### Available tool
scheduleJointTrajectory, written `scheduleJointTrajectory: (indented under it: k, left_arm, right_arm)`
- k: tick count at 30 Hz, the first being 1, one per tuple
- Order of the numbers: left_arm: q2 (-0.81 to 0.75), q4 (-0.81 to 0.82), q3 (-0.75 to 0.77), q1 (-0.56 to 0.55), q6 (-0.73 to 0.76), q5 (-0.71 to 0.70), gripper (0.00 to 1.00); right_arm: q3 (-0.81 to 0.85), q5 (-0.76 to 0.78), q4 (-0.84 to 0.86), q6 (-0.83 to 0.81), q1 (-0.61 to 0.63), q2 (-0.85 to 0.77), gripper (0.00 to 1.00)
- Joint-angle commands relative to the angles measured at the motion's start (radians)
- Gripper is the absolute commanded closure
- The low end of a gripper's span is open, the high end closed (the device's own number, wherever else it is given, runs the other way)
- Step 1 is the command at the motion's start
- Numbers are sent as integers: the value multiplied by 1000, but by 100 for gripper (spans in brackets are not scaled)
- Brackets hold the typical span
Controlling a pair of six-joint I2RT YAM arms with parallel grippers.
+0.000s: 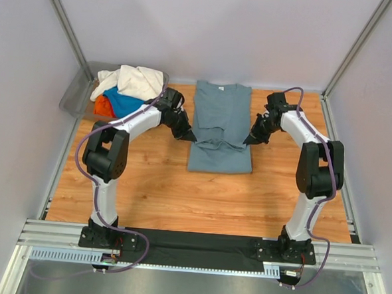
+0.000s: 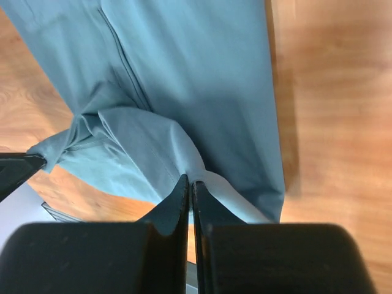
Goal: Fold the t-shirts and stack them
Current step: Fold the tshirt
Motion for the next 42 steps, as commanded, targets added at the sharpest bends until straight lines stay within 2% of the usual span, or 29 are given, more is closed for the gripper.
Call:
scheduleJointTrajectory:
  k: [1,11,17,34,42]
  left_arm:
    - [51,-53,99,23,47,55,100]
    - [146,-41,180,46,33,87,100]
    - [185,-41,213,59,24,92,100]
    - [281,-47,349,78,-7,115,100]
    - [234,-30,283,86,-22,78,100]
  right_arm:
    - [100,-49,-45,-49,-16,64,100]
    - [161,-109,-8,-47,-71,163,100]
    - [215,-219,9,-46,-92,242,100]
    - [371,-233,-34,-46,-123,336,100]
    - [353,-223,-39,-64,-129,327,100]
